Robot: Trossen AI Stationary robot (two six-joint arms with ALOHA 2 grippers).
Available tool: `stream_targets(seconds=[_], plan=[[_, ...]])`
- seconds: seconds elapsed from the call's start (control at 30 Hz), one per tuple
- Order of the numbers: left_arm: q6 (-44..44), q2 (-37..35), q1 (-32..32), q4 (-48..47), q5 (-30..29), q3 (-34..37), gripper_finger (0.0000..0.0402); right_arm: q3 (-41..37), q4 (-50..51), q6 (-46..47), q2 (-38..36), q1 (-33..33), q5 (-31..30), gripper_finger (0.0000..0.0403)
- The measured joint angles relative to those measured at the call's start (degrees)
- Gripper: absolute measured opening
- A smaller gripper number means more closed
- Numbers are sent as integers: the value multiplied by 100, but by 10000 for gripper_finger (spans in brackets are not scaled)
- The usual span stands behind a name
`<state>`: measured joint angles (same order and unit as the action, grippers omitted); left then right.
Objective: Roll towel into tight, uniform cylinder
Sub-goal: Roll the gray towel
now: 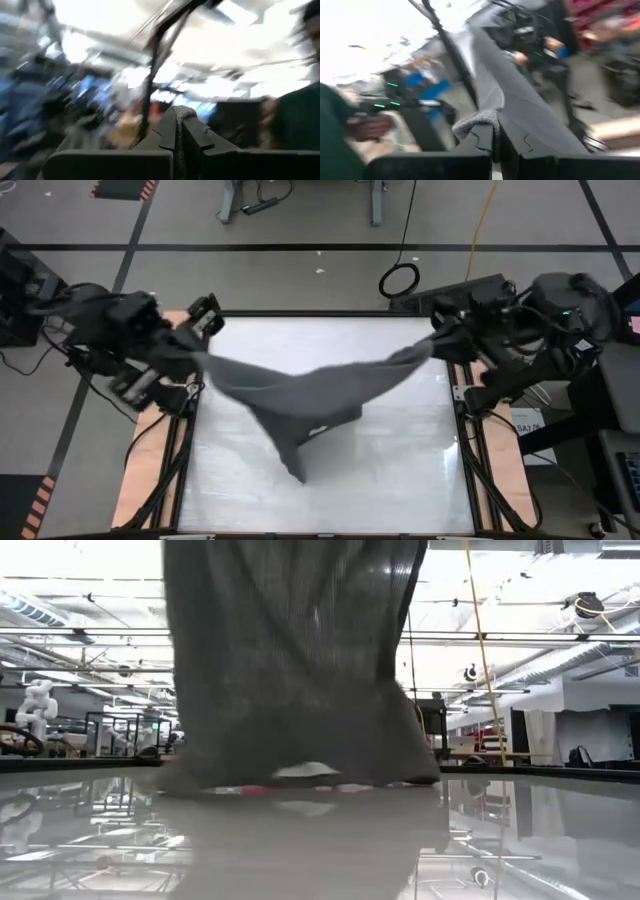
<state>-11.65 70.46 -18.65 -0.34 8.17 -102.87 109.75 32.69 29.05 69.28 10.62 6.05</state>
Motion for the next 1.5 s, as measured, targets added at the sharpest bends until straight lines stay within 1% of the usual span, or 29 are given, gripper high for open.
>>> stream_targets(seconds=[0.07,0.13,0.2,0.27,0.33,0.4,0.47,0.57,0.63,0.7,0.8,0.87,0.93,1.0,1.07,1.2,1.27,1.33,1.4,1.5], plan=[[29,52,-81,519,129,-2,11,3,-307,94,-3,185,-7,0],[40,86,-103,874,139,-2,11,4,-524,200,3,332,-203,0],[68,96,-99,1030,70,-2,11,7,-764,222,60,440,-724,0],[303,93,-91,1052,-210,-2,11,7,-1051,213,172,489,-1300,0],[661,84,-88,1051,-531,-2,11,7,-1399,213,350,486,-1681,0],[973,52,-88,1036,-792,-2,11,5,-1868,181,553,483,-1731,0],[1261,-24,-85,1050,-973,0,11,46,-2354,42,734,488,-1653,0],[1596,-188,-17,1115,-996,-4,11,381,-2786,-337,1020,489,-1622,0],[1692,-306,52,1025,-1100,-10,11,648,-2779,-461,1176,487,-1696,0],[1745,-436,128,687,-1372,-11,11,871,-2577,-597,1323,477,-1809,0],[1900,-643,234,-259,-1990,-9,11,1096,-1842,-832,1510,466,-2268,0],[1882,-768,297,-977,-2371,-9,11,1167,-1289,-832,1589,426,-2543,0],[1690,-842,344,-1439,-2505,-9,11,1182,-878,-659,1599,388,-2561,0],[1446,-855,368,-1502,-2306,-9,11,1187,-674,-470,1589,380,-2451,0],[1213,-842,365,-1406,-1735,-4,11,1189,-601,-414,1583,390,-2136,0],[649,-711,363,-874,-596,-4,11,1189,-727,-470,1555,491,-1118,0],[355,-597,363,-537,-185,-4,11,1189,-891,-471,1511,536,-536,0],[151,-442,336,-153,165,-4,11,1191,-1043,-411,1462,617,-157,0],[51,-266,282,228,407,-4,11,1193,-1245,-395,1427,711,17,0],[-2,-16,239,866,575,0,11,1193,-1494,-458,1384,865,-105,0]])
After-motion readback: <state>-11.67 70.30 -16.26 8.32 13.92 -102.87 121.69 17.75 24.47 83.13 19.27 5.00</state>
